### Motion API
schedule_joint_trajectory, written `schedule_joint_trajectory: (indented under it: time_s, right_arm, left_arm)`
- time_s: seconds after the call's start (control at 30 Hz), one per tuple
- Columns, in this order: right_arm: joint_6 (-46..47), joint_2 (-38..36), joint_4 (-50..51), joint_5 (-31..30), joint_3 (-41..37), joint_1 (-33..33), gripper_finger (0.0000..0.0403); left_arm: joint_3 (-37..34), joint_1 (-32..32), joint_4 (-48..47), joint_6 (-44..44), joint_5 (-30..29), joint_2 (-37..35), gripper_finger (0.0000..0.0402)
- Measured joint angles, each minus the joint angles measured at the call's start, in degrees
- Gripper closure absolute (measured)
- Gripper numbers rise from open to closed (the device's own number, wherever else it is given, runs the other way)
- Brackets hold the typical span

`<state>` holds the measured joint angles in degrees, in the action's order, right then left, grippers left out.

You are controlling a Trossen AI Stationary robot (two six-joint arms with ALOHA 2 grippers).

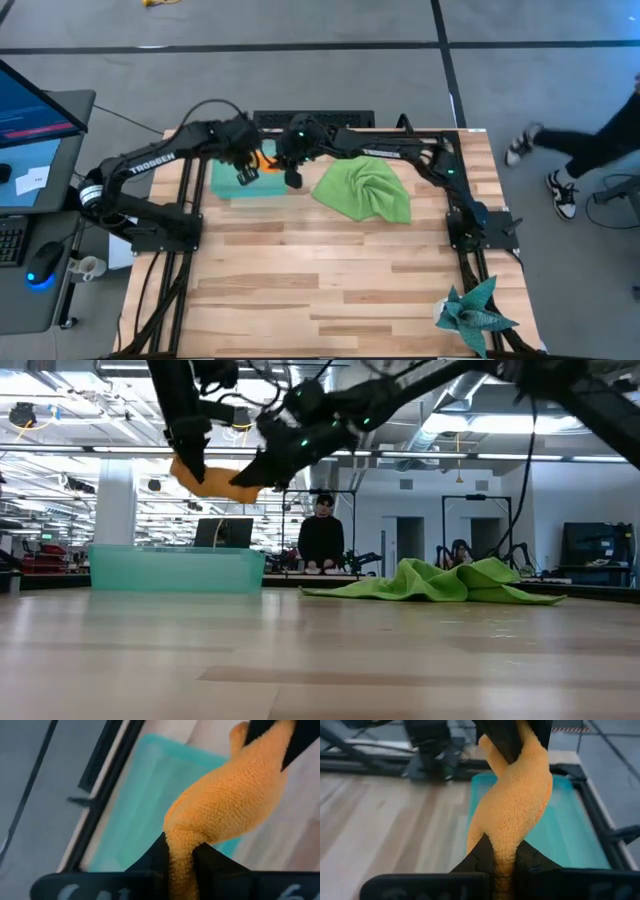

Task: Roll microfiber towels into tight, uniform cylinder then place into a basket
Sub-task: Put the yellow towel into the blue bin

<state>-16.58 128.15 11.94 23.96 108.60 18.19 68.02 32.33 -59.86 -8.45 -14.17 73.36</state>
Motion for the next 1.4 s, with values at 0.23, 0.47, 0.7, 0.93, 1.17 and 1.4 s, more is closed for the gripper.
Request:
schedule_joint_trajectory:
  time_s: [0.23, 0.47, 0.7, 0.93, 1.17, 1.4]
  right_arm:
    - [1.56, 10.56, 4.87, 0.04, 14.3, 2.28, 0.036]
    - [5.91, 17.23, 9.15, 0.18, 23.3, 3.3, 0.036]
    - [5.94, 17.78, 11.27, -1.89, 23.13, 3.56, 0.036]
    - [5.82, 17.78, 12.53, -2.84, 23.1, 3.92, 0.036]
    - [5.58, 17.78, 11.92, -2.92, 23.1, 3.46, 0.036]
    - [4.09, 17.61, 11.7, -2.88, 23.12, 3.3, 0.036]
  left_arm:
    - [-0.06, 11.85, 0.15, -6.85, 6.48, 0.13, 0.0374]
    - [0.05, 19.74, 0.39, -10.81, 13.35, 6.87, 0.0374]
    - [0.14, 20.42, 1.33, -13.33, 15.28, 14.23, 0.0374]
    - [0.28, 20.48, 1.23, -13.25, 16.25, 17.75, 0.0362]
    - [0.16, 20.51, 0.83, -10.81, 14.52, 17.77, 0.0317]
    - [0.08, 20.6, 0.14, -11.32, 13.7, 17.81, 0.024]
